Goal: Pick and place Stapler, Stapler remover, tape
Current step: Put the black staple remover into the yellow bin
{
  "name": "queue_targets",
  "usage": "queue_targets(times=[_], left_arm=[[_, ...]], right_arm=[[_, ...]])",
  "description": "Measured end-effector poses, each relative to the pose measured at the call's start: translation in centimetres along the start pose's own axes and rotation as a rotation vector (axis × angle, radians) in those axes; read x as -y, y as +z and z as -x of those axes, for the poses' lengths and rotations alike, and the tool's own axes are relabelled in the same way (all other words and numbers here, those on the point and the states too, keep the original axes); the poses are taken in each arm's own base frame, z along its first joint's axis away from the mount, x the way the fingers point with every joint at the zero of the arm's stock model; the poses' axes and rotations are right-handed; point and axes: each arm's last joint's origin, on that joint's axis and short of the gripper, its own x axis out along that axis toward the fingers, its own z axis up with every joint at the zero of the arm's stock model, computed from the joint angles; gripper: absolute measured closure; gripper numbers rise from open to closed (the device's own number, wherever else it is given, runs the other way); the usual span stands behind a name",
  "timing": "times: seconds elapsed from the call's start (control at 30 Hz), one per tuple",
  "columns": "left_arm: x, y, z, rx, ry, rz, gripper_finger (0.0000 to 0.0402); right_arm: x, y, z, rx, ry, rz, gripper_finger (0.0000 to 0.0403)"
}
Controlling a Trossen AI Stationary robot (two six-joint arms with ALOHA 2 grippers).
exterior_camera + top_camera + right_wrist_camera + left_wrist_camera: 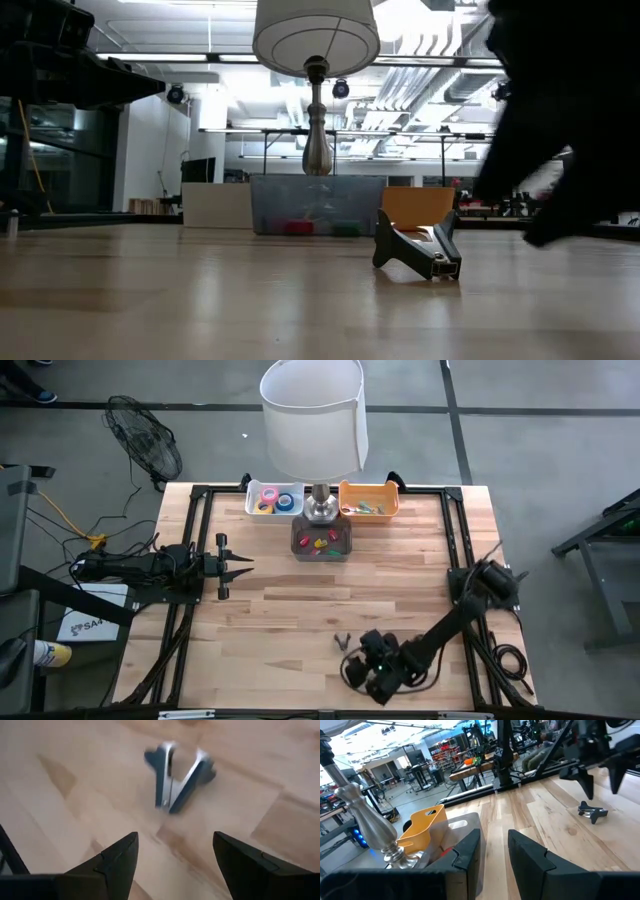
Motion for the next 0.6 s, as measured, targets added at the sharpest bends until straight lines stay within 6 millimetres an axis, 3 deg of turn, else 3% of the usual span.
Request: queue_targets(times=[0.3, 0.6], left_arm=[[0.0, 0.0, 0.0, 0.0, 0.0, 0.0, 0.0305], [0.0, 0.0, 0.0, 0.0, 0.0, 0.0, 0.0305]], right_arm=[[-1.9, -3.7, -2.2, 0.037, -0.002, 0.225, 0.0155], [-4.0, -4.9, -5.6, 0.156, -0.104, 0.09, 0.0156]])
